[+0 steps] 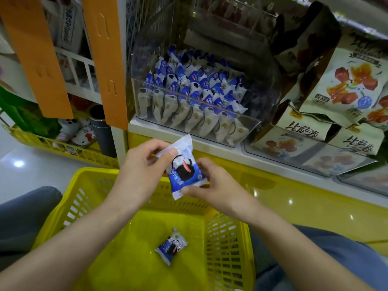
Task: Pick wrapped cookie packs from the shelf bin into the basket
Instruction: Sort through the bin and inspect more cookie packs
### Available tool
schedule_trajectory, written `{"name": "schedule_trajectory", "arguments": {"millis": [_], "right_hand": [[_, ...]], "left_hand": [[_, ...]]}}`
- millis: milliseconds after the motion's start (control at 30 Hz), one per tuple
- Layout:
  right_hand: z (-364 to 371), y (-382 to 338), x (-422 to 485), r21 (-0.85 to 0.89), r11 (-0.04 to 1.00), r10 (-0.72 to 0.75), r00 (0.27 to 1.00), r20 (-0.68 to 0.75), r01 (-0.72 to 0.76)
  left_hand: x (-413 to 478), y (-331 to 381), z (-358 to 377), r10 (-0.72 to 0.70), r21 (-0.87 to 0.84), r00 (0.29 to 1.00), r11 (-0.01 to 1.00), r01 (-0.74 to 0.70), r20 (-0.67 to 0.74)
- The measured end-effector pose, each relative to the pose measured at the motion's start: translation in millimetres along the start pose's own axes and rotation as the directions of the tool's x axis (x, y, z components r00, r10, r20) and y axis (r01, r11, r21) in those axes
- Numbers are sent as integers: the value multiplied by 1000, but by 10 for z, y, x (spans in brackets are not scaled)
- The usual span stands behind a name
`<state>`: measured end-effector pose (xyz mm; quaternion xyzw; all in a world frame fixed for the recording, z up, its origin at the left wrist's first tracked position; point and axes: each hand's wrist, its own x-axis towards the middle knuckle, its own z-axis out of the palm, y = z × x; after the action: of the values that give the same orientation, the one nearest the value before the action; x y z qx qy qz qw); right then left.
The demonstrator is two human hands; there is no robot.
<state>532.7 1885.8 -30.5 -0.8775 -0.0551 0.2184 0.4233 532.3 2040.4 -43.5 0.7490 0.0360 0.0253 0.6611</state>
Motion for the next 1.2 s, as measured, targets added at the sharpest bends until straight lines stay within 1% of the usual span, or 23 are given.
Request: {"name": "schedule_trajectory", "arguments": {"millis": [33,133,200,267,333,400,467,533,600,633,700,767,800,833,867,900,933,967,1000,1033,1100,1167,1200], "right_hand": [[9,-1,-2,-26,999,-37,999,-28,37],[2,-45,-17,112,985,-119,984,-129,134],[-28,-57,-21,115,975,-166,964,-206,192],[-49,-48,-22,110,972,-178,954,-240,209],[-58,-31,-13,116,970,-180,954,-241,212],[-57,-21,-16,48,968,-225,942,-248,244],[-55,-9,-31,-76,950,-313,909,-273,304],[-59,7,-44,-283,889,-437,852,-287,361],[-63,22,-51,-419,830,-505,815,-283,369],[-69,29,-50,-428,829,-506,808,-301,360],[-81,40,-40,-385,858,-481,792,-375,339],[-99,41,-28,-300,890,-450,766,-459,343],[-111,33,-26,-254,898,-439,754,-488,358],[-122,21,-27,-214,900,-434,748,-501,379],[-131,11,-32,-195,894,-445,744,-498,404],[-132,3,-41,-202,877,-477,738,-477,436],[-127,0,-53,-229,851,-523,728,-442,472],[-113,1,-64,-263,821,-570,718,-399,506],[-96,7,-72,-302,792,-611,706,-358,531],[-77,13,-78,-343,763,-643,694,-323,548],[-51,25,-79,-424,711,-692,669,-274,562],[-39,34,-83,-468,689,-702,671,-241,553],[-29,34,-85,-461,707,-682,689,-243,537]], "left_hand": [[-6,-11,10,21,44,999,999,-22,32],[-28,-54,50,43,128,993,990,-58,114],[-43,-66,80,39,148,988,987,-62,149],[-61,-70,99,34,144,986,988,-57,161],[-81,-75,107,24,134,986,990,-46,162],[-81,-72,114,-2,126,987,992,-19,162],[-74,-61,133,-81,29,983,997,78,162],[-62,-42,152,-171,-104,968,976,192,182],[-53,-26,164,-213,-147,954,958,246,211],[-46,-29,166,-210,-138,955,960,242,209],[-16,-71,162,-173,-58,975,982,182,136],[-1,-124,128,-127,127,990,985,118,67],[1,-135,116,-134,202,988,972,117,75],[2,-135,113,-169,213,981,966,146,95],[11,-109,124,-244,157,963,962,224,118],[27,-66,137,-341,52,928,940,337,148],[49,-13,142,-419,-55,889,899,435,186],[65,27,134,-456,-135,862,861,490,220],[75,39,118,-455,-188,857,844,502,243],[73,36,102,-425,-231,868,845,482,259],[38,31,73,-331,-296,905,866,403,266],[14,29,68,-261,-333,942,887,320,210],[15,32,76,-243,-338,954,896,289,174]]}}
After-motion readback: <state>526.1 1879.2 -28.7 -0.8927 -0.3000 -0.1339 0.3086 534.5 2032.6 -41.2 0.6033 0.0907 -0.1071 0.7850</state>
